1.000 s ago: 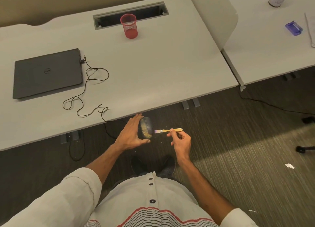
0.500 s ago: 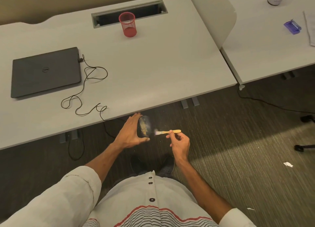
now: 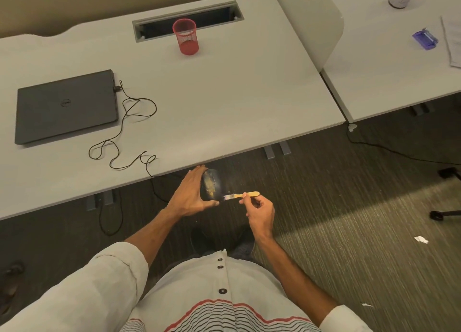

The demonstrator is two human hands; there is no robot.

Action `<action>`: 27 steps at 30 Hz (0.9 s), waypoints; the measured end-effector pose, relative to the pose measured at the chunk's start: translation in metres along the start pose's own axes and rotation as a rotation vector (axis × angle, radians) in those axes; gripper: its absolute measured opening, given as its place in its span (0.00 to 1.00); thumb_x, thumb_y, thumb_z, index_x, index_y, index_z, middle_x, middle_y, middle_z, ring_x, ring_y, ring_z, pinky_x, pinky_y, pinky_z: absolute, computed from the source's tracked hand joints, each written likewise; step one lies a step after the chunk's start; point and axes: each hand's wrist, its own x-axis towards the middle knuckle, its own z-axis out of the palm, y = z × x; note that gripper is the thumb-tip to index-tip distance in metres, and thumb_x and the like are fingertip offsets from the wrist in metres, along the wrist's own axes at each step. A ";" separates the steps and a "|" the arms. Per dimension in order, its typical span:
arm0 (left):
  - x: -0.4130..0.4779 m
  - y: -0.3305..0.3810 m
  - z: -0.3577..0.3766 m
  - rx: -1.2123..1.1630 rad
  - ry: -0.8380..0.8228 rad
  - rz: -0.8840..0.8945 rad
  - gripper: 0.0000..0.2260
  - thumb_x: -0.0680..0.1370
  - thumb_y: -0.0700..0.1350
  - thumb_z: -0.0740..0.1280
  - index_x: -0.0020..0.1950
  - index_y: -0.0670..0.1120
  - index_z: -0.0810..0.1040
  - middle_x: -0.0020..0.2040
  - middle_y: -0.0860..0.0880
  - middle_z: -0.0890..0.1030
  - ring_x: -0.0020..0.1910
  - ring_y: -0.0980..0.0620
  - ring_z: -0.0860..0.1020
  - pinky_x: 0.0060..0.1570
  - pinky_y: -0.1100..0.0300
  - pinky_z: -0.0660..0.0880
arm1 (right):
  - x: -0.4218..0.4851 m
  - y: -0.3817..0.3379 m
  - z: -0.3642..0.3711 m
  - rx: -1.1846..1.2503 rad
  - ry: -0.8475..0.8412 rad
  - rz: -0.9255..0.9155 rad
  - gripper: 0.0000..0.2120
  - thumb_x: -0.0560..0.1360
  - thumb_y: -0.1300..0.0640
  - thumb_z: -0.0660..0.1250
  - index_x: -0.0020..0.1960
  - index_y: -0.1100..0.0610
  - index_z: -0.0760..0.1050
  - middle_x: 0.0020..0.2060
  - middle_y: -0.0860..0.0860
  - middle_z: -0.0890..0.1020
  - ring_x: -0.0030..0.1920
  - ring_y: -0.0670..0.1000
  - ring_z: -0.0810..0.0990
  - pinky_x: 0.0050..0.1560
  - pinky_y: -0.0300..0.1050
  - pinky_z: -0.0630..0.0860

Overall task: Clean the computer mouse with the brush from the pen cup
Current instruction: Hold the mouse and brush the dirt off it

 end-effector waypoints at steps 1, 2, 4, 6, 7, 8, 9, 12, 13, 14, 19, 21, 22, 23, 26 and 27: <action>0.000 0.000 0.000 0.001 -0.002 -0.001 0.55 0.73 0.64 0.80 0.88 0.47 0.51 0.88 0.46 0.55 0.88 0.44 0.55 0.87 0.41 0.56 | 0.001 0.001 -0.003 -0.005 0.024 0.005 0.08 0.84 0.56 0.72 0.52 0.58 0.88 0.42 0.53 0.89 0.41 0.53 0.84 0.45 0.56 0.82; 0.000 -0.001 -0.001 0.003 -0.002 -0.001 0.55 0.72 0.64 0.80 0.88 0.47 0.51 0.88 0.46 0.55 0.88 0.43 0.56 0.87 0.41 0.57 | 0.003 0.002 -0.006 -0.004 0.040 0.006 0.08 0.84 0.56 0.72 0.52 0.58 0.88 0.42 0.54 0.89 0.40 0.52 0.83 0.44 0.55 0.81; 0.000 -0.001 -0.001 0.005 -0.003 -0.001 0.55 0.72 0.64 0.80 0.88 0.47 0.52 0.88 0.46 0.56 0.87 0.43 0.57 0.86 0.41 0.57 | 0.005 0.002 -0.010 0.013 0.042 -0.004 0.07 0.84 0.56 0.72 0.51 0.58 0.88 0.42 0.55 0.89 0.40 0.50 0.82 0.42 0.54 0.80; 0.000 -0.001 0.000 0.004 -0.005 0.001 0.55 0.72 0.64 0.80 0.88 0.47 0.51 0.88 0.46 0.56 0.88 0.44 0.56 0.87 0.41 0.56 | 0.007 0.000 -0.010 0.062 0.024 -0.017 0.07 0.84 0.57 0.72 0.51 0.58 0.88 0.41 0.55 0.89 0.37 0.48 0.81 0.37 0.49 0.78; 0.001 -0.001 0.001 0.003 -0.004 0.003 0.55 0.73 0.64 0.80 0.88 0.47 0.51 0.88 0.46 0.55 0.88 0.44 0.56 0.87 0.41 0.55 | 0.007 -0.001 -0.009 0.091 0.016 -0.018 0.07 0.84 0.57 0.72 0.51 0.58 0.88 0.42 0.54 0.89 0.36 0.46 0.80 0.35 0.44 0.77; 0.001 -0.001 0.001 0.005 -0.003 0.005 0.55 0.73 0.64 0.80 0.88 0.47 0.51 0.88 0.46 0.55 0.88 0.44 0.55 0.87 0.42 0.54 | 0.006 -0.003 -0.006 0.117 0.006 -0.012 0.07 0.84 0.57 0.72 0.51 0.58 0.88 0.42 0.53 0.89 0.34 0.44 0.80 0.34 0.40 0.77; 0.001 0.000 0.002 0.009 -0.003 0.006 0.55 0.73 0.64 0.79 0.88 0.47 0.51 0.89 0.46 0.55 0.88 0.44 0.55 0.88 0.42 0.54 | 0.005 -0.005 -0.002 0.139 -0.006 -0.002 0.07 0.84 0.56 0.72 0.51 0.58 0.88 0.42 0.52 0.89 0.34 0.43 0.79 0.34 0.37 0.77; 0.001 0.000 0.004 0.010 -0.008 0.002 0.55 0.73 0.65 0.79 0.88 0.48 0.50 0.89 0.47 0.52 0.89 0.45 0.52 0.88 0.43 0.51 | 0.003 -0.007 0.008 0.150 -0.039 0.020 0.07 0.84 0.55 0.72 0.51 0.56 0.88 0.42 0.51 0.89 0.33 0.43 0.79 0.34 0.36 0.77; 0.001 0.000 0.004 0.008 -0.008 0.003 0.55 0.73 0.65 0.79 0.88 0.48 0.50 0.89 0.48 0.52 0.89 0.46 0.51 0.88 0.43 0.50 | 0.003 -0.007 0.011 0.135 -0.033 0.026 0.08 0.84 0.55 0.72 0.50 0.56 0.88 0.42 0.51 0.89 0.33 0.43 0.79 0.34 0.36 0.77; 0.001 0.000 0.004 0.007 -0.008 0.005 0.55 0.73 0.65 0.79 0.88 0.48 0.50 0.89 0.48 0.52 0.89 0.46 0.52 0.88 0.44 0.50 | 0.002 -0.007 0.013 0.119 -0.014 0.038 0.08 0.84 0.55 0.72 0.49 0.56 0.88 0.42 0.52 0.89 0.33 0.43 0.79 0.34 0.37 0.77; 0.001 -0.002 0.002 0.013 -0.003 0.015 0.55 0.73 0.65 0.79 0.88 0.47 0.51 0.89 0.47 0.54 0.88 0.45 0.54 0.88 0.43 0.52 | 0.008 -0.004 0.007 0.070 0.115 0.105 0.09 0.84 0.54 0.72 0.49 0.57 0.88 0.41 0.56 0.88 0.34 0.49 0.77 0.35 0.48 0.73; 0.001 -0.003 0.001 0.009 -0.004 0.014 0.55 0.73 0.65 0.79 0.88 0.47 0.51 0.89 0.47 0.54 0.88 0.45 0.54 0.87 0.42 0.53 | 0.011 -0.004 0.002 0.072 0.133 0.108 0.09 0.84 0.54 0.72 0.49 0.56 0.88 0.41 0.56 0.88 0.34 0.48 0.77 0.34 0.48 0.74; 0.001 -0.003 0.001 0.008 -0.005 0.014 0.55 0.73 0.65 0.79 0.88 0.47 0.51 0.89 0.47 0.55 0.88 0.45 0.54 0.87 0.42 0.53 | 0.011 -0.004 0.001 0.083 0.127 0.099 0.08 0.84 0.55 0.72 0.48 0.55 0.88 0.41 0.56 0.89 0.33 0.46 0.78 0.33 0.46 0.74; 0.002 -0.003 0.001 0.006 -0.005 0.014 0.55 0.73 0.65 0.79 0.88 0.47 0.51 0.88 0.47 0.55 0.88 0.45 0.55 0.87 0.42 0.53 | 0.011 -0.006 0.001 0.095 0.112 0.084 0.08 0.84 0.55 0.72 0.48 0.55 0.88 0.41 0.54 0.89 0.33 0.45 0.78 0.32 0.42 0.74; 0.002 -0.001 0.002 0.004 -0.006 0.017 0.55 0.73 0.65 0.79 0.88 0.48 0.51 0.88 0.47 0.55 0.88 0.45 0.55 0.87 0.42 0.54 | 0.009 -0.010 0.005 0.133 0.040 0.051 0.08 0.84 0.56 0.72 0.48 0.55 0.88 0.42 0.52 0.89 0.32 0.43 0.78 0.33 0.36 0.75; 0.003 -0.001 0.003 0.005 -0.006 0.018 0.55 0.73 0.65 0.79 0.88 0.48 0.51 0.89 0.47 0.54 0.88 0.45 0.54 0.87 0.42 0.53 | 0.008 -0.011 0.007 0.146 0.022 0.047 0.08 0.84 0.56 0.72 0.49 0.55 0.88 0.42 0.52 0.89 0.32 0.43 0.78 0.33 0.35 0.76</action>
